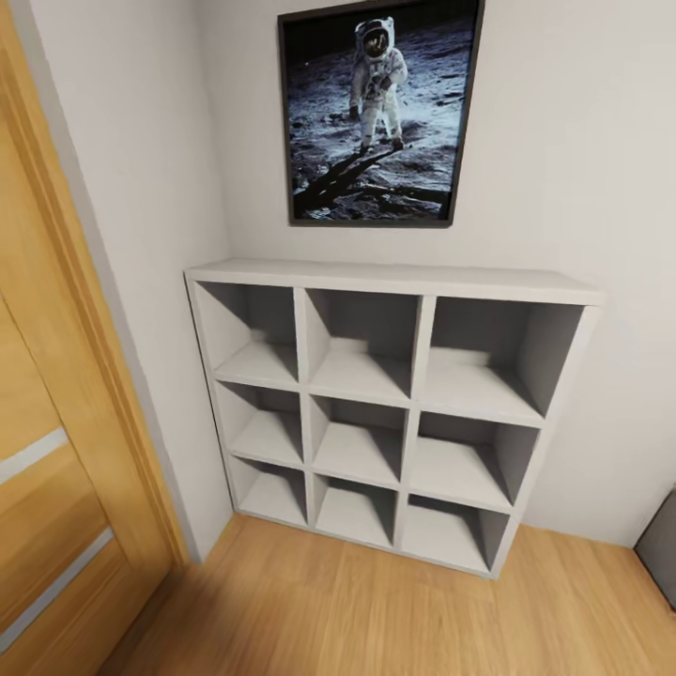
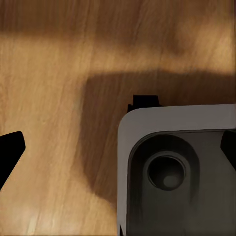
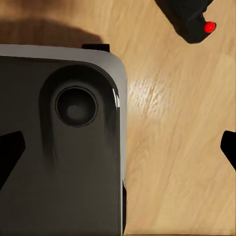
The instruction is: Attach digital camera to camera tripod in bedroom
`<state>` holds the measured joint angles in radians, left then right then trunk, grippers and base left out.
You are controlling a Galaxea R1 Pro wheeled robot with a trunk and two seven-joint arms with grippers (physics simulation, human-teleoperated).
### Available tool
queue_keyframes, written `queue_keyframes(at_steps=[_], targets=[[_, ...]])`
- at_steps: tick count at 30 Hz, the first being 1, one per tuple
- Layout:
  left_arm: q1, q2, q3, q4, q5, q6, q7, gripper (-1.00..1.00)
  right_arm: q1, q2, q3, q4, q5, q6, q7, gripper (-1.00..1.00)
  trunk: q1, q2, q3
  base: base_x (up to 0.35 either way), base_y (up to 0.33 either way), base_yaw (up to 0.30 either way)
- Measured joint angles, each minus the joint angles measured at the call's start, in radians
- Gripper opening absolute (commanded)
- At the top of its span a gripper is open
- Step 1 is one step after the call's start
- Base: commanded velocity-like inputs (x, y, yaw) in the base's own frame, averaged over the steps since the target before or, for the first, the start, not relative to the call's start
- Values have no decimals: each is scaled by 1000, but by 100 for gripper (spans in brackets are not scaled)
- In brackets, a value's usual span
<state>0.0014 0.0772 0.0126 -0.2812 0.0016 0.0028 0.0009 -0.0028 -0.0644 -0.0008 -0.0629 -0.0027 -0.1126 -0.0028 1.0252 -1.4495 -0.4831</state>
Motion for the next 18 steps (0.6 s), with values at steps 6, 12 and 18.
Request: queue_keyframes(at_steps=[6, 12, 18], targets=[[0, 0, 0, 0, 0, 0, 0, 100, 0, 0, 0, 0, 0, 0, 0, 100, 0, 0, 0, -92, 0, -289], [0, -2, 0, 0, 0, 0, 0, 100, 0, 0, 0, 0, 0, 0, 0, 100, 0, 0, 0, -37, 0, -289], [0, -2, 0, 0, 0, 0, 0, 100, 0, 0, 0, 0, 0, 0, 0, 100, 0, 0, 0, -4, 0, -289]])
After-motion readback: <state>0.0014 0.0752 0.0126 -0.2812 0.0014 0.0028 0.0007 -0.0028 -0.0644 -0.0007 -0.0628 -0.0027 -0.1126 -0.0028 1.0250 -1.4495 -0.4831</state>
